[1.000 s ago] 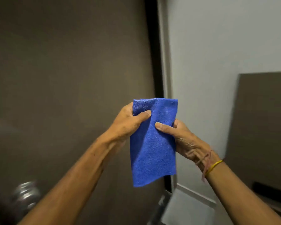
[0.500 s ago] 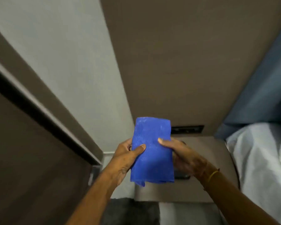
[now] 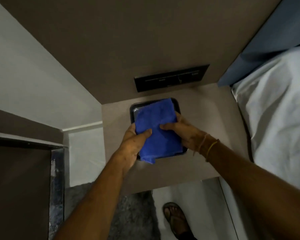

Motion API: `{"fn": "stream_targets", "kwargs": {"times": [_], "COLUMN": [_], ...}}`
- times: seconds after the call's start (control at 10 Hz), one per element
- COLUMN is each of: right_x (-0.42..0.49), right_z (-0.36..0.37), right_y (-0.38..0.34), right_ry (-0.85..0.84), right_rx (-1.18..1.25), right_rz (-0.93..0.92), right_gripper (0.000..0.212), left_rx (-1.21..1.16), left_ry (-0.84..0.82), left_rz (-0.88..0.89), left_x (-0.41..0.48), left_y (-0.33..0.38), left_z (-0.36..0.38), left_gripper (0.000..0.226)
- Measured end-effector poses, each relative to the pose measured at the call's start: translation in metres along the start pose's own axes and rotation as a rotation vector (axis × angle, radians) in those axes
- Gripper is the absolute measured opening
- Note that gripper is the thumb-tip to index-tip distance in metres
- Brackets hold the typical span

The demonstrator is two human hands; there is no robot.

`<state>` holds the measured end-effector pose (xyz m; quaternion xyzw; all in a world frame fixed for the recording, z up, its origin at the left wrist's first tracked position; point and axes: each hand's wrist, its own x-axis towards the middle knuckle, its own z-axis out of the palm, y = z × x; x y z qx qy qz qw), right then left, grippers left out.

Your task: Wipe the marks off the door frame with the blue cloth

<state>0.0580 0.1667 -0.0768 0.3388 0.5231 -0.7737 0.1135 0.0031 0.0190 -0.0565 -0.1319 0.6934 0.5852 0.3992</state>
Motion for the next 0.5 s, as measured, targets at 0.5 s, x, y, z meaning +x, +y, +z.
{"fn": "stream_targets", "kwargs": {"times": [0.5], "right_x": [0.048], "right_z": [-0.007], "right_y": [0.074], "right_ry": [0.379], "right_rx": [-1.025], "right_rz": [0.051], "right_gripper": [0.062], "left_rx": [0.8], "left_ry": [0.279], "left_rz": [0.071], "left_x": [0.078], "left_y": [-0.076], "left_z": [0.012], "left_gripper": [0.037]}}
